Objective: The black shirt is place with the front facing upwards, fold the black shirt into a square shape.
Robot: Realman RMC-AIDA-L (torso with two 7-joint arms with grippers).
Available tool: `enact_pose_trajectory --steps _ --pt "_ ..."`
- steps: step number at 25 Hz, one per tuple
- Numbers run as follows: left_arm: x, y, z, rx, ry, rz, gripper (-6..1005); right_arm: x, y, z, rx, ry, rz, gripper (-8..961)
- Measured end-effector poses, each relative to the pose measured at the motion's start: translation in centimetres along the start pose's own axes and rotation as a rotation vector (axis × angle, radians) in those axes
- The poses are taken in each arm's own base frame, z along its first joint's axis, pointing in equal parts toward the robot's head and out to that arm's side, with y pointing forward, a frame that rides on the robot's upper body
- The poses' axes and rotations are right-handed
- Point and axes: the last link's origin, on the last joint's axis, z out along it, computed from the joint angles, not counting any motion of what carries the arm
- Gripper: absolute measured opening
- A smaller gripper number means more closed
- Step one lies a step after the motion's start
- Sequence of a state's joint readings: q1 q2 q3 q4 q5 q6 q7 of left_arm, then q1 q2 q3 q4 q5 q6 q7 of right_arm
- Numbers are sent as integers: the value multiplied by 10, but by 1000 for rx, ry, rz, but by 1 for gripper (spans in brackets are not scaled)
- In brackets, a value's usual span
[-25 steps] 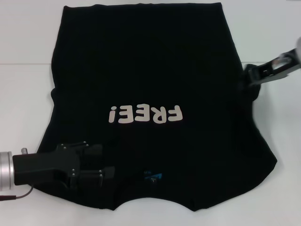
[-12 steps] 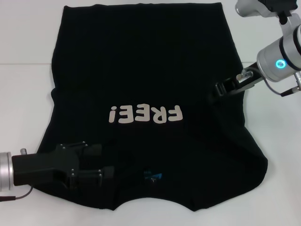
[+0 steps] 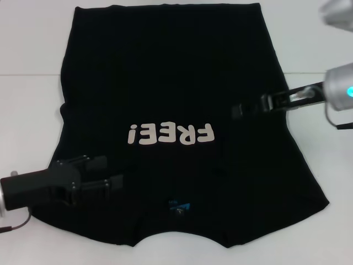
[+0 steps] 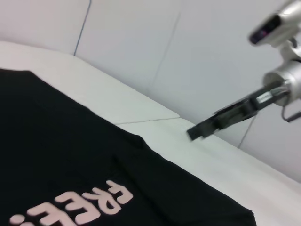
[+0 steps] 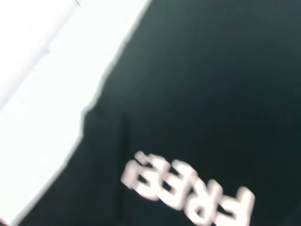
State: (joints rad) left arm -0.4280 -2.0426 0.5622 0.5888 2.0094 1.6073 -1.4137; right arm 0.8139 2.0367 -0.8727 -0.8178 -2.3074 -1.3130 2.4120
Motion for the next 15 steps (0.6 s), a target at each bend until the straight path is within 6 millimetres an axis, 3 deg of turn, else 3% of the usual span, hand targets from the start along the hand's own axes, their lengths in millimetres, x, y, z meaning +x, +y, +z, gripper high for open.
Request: enact_pose_trajectory --steps 3,8,15 --pt "1 -2 -2 6 2 -56 834 11 -10 -17 -95 -115 -4 585" --pt "4 -3 -9 3 -2 -196 833 50 -19 -32 -209 -242 -144 788" --pt "19 -15 -32 22 -53 -502 833 108 -8 -17 -286 -246 -450 879"
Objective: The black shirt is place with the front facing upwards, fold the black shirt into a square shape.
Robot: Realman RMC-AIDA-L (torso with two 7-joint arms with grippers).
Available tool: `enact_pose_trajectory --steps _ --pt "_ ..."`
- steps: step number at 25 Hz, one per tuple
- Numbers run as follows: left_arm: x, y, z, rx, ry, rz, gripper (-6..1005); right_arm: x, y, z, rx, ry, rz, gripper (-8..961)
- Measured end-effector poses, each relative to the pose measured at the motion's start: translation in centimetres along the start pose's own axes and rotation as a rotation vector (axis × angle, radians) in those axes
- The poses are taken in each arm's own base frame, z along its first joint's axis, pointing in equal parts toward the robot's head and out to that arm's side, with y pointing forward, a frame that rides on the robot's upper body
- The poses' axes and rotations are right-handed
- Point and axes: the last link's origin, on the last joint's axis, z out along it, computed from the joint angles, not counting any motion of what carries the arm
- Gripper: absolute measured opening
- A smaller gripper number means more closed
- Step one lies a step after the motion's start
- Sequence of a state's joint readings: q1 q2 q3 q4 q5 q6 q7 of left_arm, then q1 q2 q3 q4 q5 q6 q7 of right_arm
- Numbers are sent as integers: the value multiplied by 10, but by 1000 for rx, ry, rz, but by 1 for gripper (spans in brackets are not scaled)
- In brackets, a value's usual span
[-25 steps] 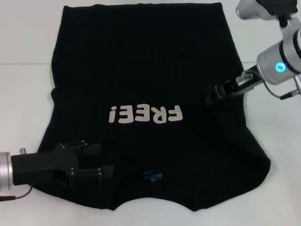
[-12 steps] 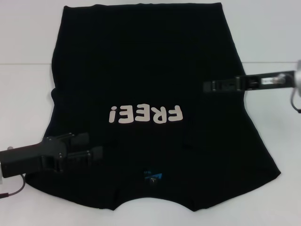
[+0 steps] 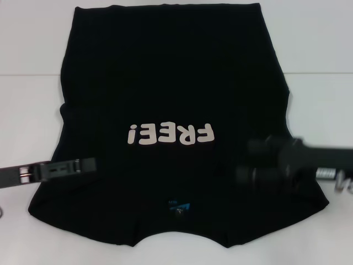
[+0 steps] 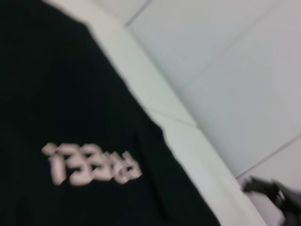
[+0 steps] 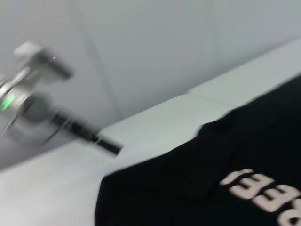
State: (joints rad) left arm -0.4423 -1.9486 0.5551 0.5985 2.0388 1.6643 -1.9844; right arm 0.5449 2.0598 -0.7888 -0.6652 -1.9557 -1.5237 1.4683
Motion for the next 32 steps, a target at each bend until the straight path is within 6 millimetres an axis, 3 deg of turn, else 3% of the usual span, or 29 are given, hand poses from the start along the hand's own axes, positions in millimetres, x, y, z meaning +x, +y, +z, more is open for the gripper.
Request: enact_pose_trajectory --steps 7,11,15,24,32 --pt "3 -17 -28 168 -66 -354 833 34 16 18 -46 58 -220 927" --pt "3 -28 -51 264 -38 -534 834 39 13 22 -23 65 -264 924" --pt "3 -34 -63 344 -48 -603 834 40 12 27 -19 69 -281 924" --pt "7 -39 -56 412 -100 -593 833 42 14 31 -24 73 -286 923" --pt "0 -48 -53 447 -108 -609 833 45 15 32 -30 77 -278 923"
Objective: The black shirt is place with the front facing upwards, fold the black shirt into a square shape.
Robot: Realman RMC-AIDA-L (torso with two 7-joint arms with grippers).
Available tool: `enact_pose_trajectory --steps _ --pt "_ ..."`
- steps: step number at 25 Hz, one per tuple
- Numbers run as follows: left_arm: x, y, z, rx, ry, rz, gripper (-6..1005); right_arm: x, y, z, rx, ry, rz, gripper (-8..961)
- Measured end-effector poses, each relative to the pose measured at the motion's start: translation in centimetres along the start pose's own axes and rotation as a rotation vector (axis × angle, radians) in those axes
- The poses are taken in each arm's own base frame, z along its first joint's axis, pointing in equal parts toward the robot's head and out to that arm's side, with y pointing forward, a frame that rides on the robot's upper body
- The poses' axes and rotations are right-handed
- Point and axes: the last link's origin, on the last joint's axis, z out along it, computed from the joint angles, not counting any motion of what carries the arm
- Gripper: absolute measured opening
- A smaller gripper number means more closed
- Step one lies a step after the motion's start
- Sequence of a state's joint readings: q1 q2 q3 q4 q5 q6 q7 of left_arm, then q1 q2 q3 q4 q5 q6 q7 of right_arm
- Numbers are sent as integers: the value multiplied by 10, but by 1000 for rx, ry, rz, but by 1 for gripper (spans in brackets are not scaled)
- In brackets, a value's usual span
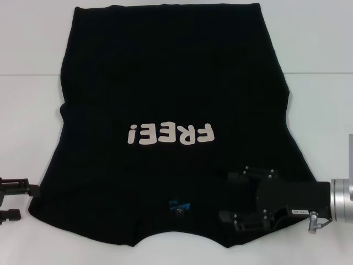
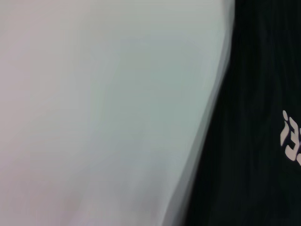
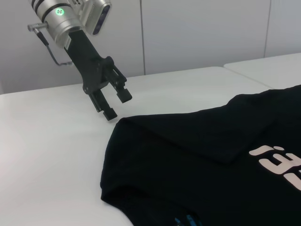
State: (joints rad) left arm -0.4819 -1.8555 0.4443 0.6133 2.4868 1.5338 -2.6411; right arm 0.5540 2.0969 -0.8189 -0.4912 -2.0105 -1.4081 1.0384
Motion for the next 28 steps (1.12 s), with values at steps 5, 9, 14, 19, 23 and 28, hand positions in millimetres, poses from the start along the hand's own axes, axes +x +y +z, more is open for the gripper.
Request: enact_pose_trajectory --steps 5,9,14,19,23,28 --pt "-1 -1 3 2 4 -5 834 0 2 2 -14 8 -6 922" --pt "-1 -2 5 2 6 -7 834 1 2 2 -15 9 -7 922" --pt "0 0 8 -4 10 -4 834 0 2 2 -17 6 -7 922" --pt "0 8 19 -25 -2 18 834 0 3 2 -19 4 -6 921" --pt "1 14 25 -32 -7 33 834 0 3 2 -21 3 -1 921" --pt "1 21 32 -45 -13 51 834 0 3 1 -23 1 1 921"
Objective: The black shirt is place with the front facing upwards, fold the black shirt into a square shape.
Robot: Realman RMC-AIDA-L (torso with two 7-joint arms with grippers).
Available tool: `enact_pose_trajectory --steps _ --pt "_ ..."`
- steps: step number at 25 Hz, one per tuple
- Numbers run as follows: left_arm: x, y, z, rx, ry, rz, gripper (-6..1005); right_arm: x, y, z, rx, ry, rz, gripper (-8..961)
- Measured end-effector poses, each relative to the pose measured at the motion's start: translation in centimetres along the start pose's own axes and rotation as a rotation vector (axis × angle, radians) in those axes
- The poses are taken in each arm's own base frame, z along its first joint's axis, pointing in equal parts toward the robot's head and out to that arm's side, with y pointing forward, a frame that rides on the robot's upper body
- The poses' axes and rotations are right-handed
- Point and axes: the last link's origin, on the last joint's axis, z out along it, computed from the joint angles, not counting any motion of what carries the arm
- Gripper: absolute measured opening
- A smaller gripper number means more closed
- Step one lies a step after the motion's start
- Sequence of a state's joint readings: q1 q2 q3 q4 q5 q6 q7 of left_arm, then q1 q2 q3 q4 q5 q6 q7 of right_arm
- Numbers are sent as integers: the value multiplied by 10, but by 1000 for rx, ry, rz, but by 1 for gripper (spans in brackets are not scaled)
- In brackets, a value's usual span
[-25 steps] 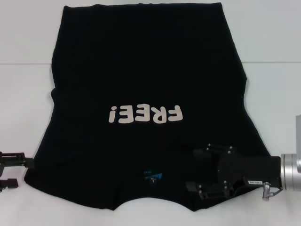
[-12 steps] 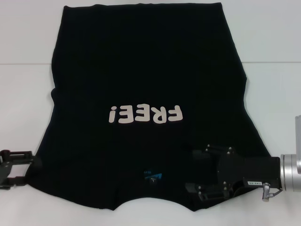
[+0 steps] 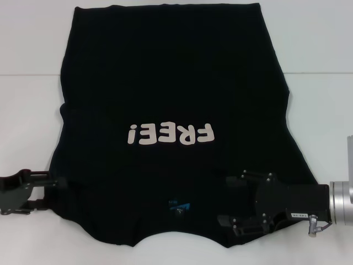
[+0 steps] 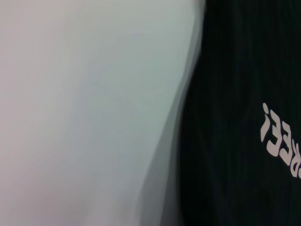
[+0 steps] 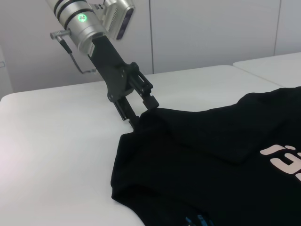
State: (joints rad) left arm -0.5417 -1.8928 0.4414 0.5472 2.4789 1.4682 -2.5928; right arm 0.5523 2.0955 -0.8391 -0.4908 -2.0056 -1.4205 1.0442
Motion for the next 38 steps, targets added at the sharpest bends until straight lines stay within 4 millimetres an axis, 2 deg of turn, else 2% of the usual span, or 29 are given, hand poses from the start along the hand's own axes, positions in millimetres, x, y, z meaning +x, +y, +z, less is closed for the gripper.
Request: enact_pose_trajectory --steps 6,13,21,38 --pt "3 3 5 2 13 17 833 -1 1 0 -9 -6 1 920" --pt "11 -1 -5 24 56 27 833 -1 2 0 -9 -9 4 920" --pt "17 0 -6 47 69 46 833 -2 2 0 -15 -15 2 919" --pt "5 8 5 35 -23 69 831 -3 2 0 -16 -21 4 918"
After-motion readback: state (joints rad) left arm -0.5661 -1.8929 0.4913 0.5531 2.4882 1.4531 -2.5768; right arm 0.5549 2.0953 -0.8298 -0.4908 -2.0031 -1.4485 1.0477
